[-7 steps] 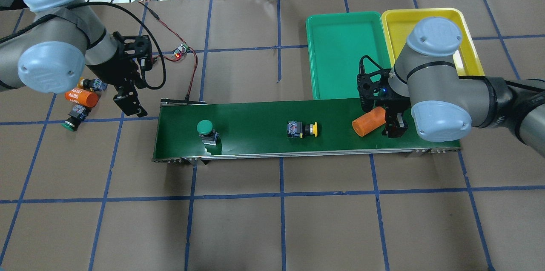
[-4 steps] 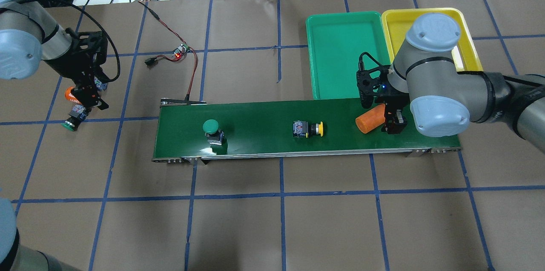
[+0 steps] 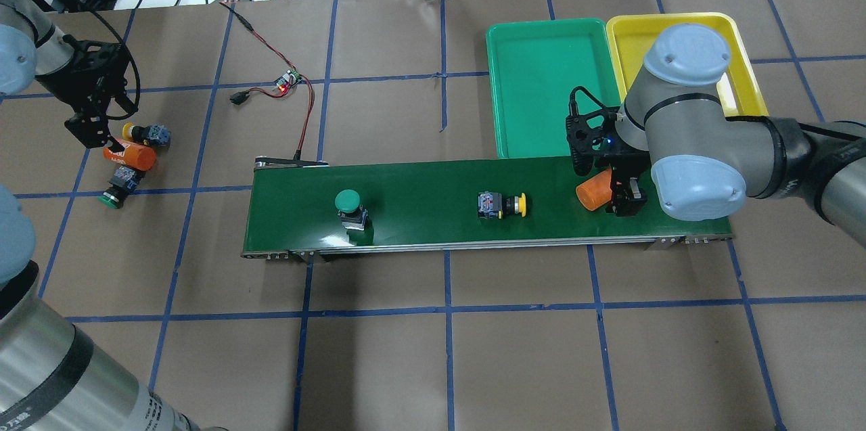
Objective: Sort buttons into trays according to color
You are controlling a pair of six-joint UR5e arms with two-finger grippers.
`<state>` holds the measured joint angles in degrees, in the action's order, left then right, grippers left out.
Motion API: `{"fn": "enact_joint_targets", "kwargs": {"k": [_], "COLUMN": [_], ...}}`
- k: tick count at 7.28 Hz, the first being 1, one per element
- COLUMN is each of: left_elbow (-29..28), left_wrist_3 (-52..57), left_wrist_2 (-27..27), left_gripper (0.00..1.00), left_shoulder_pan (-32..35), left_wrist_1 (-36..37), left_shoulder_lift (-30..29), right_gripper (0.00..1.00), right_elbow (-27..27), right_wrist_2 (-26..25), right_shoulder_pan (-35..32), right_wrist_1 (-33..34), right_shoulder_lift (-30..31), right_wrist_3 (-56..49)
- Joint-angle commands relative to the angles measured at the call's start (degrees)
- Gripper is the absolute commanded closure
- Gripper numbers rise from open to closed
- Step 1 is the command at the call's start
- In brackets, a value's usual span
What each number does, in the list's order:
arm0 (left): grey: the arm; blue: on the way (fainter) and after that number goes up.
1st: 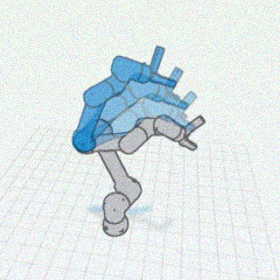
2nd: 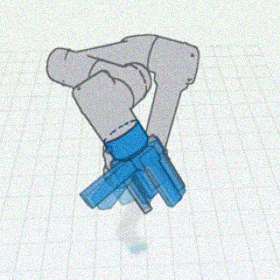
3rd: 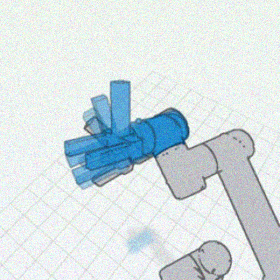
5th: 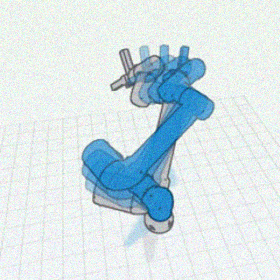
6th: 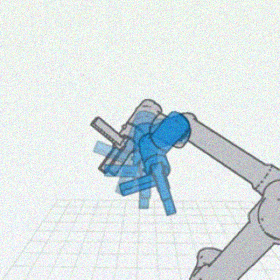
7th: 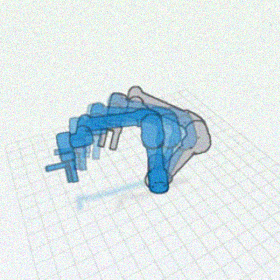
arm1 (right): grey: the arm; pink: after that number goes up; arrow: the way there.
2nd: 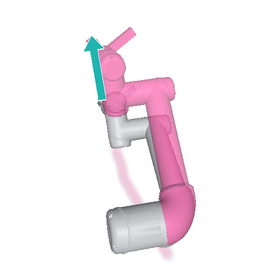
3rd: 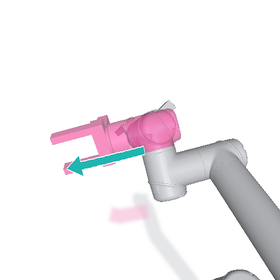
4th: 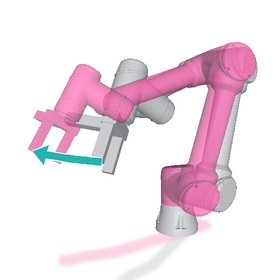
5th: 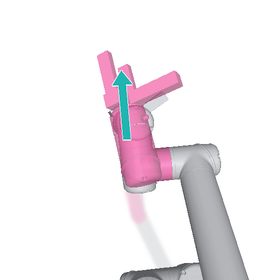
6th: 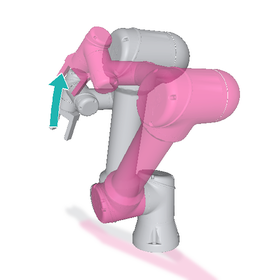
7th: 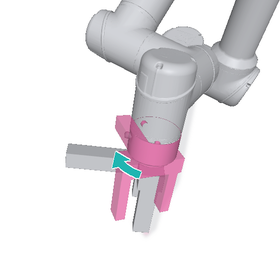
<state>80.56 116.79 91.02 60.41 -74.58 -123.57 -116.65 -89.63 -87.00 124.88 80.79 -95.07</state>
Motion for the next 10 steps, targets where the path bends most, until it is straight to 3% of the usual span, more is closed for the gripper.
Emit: {"fn": "enact_joint_targets", "kwargs": {"k": [1, 6, 10], "left_elbow": [-0.8, -0.3, 1.3], "left_wrist_3": [5.0, 5.1, 4.5], "left_wrist_2": [0.5, 0.4, 0.6], "left_gripper": [0.00, 0.00, 0.00], "left_shoulder_pan": [-1.6, -1.6, -1.2], "left_wrist_1": [0.0, 2.6, 2.2], "left_shoulder_lift": [-2.1, -5.0, -3.9], "right_gripper": [0.12, 0.12, 0.12], "right_elbow": [-0.1, -0.2, -0.2], "right_wrist_2": [-0.1, 0.2, 0.2], "right_shoulder_pan": [0.0, 0.0, -0.5], "right_wrist_1": [0.0, 0.0, -0.1], "right_shoulder_lift": [0.2, -0.4, -0.4], "right_wrist_3": [0.1, 0.8, 1.1]}}
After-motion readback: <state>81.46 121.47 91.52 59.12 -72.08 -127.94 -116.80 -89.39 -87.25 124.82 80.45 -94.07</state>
